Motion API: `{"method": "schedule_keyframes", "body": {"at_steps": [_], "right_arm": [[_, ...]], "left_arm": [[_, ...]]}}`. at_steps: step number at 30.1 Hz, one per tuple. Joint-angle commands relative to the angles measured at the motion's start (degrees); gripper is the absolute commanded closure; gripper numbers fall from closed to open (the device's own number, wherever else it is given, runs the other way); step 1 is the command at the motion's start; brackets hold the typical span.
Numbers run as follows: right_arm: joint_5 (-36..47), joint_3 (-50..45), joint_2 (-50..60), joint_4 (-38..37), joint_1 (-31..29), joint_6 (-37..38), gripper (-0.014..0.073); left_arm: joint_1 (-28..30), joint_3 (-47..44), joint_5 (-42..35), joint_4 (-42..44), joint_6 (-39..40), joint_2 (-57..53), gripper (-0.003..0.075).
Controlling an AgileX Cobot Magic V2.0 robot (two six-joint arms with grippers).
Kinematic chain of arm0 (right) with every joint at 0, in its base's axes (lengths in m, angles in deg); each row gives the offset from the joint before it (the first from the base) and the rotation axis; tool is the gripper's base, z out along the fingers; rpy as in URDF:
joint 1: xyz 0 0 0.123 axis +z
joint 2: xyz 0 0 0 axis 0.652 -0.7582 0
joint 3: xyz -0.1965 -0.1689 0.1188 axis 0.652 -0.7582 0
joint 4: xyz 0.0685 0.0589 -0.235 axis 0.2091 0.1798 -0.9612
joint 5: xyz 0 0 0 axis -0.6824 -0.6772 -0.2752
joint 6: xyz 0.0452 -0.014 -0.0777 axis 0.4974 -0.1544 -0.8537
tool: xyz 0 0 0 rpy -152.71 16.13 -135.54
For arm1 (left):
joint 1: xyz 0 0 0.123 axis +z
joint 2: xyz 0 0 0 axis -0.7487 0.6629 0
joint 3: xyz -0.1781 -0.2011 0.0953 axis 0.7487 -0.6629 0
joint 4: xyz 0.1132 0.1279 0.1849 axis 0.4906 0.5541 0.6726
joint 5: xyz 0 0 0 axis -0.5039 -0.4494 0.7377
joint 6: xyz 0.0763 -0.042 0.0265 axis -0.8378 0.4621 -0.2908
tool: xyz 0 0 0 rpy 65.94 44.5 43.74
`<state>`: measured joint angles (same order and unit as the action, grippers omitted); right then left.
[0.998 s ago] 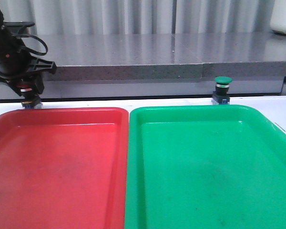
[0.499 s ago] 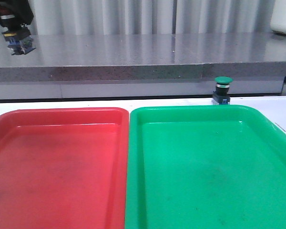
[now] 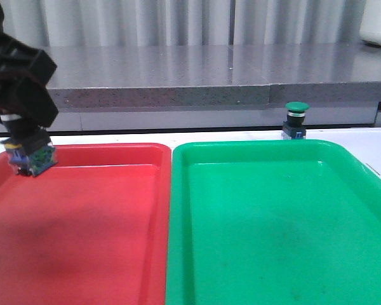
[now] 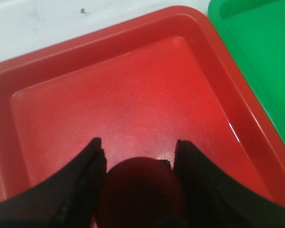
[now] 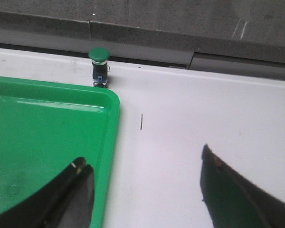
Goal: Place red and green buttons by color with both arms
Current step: 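Lift the red button and carry it over the red tray, then lower the red button into the red tray and open left gripper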
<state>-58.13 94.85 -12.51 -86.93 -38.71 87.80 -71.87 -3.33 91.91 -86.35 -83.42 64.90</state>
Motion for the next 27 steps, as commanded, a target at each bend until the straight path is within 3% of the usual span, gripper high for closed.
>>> {"method": "schedule_keyframes", "body": {"at_steps": [1, 15, 27], "right_arm": [[3.7, 1.5, -0.5, -0.5, -0.2, -0.6, 0.0092], [3.7, 1.5, -0.5, -0.5, -0.2, -0.6, 0.0092], [3.7, 1.5, -0.5, -0.5, -0.2, -0.6, 0.0092]], "left_arm": [[-0.7, -1.2, -8.6, -1.9, 0.2, -1.2, 0.0478], [-0.7, -1.8, -11.5, -1.9, 0.2, 8.9, 0.0470], [-0.7, -1.5, -11.1, -1.7, 0.2, 8.9, 0.0263]]}}
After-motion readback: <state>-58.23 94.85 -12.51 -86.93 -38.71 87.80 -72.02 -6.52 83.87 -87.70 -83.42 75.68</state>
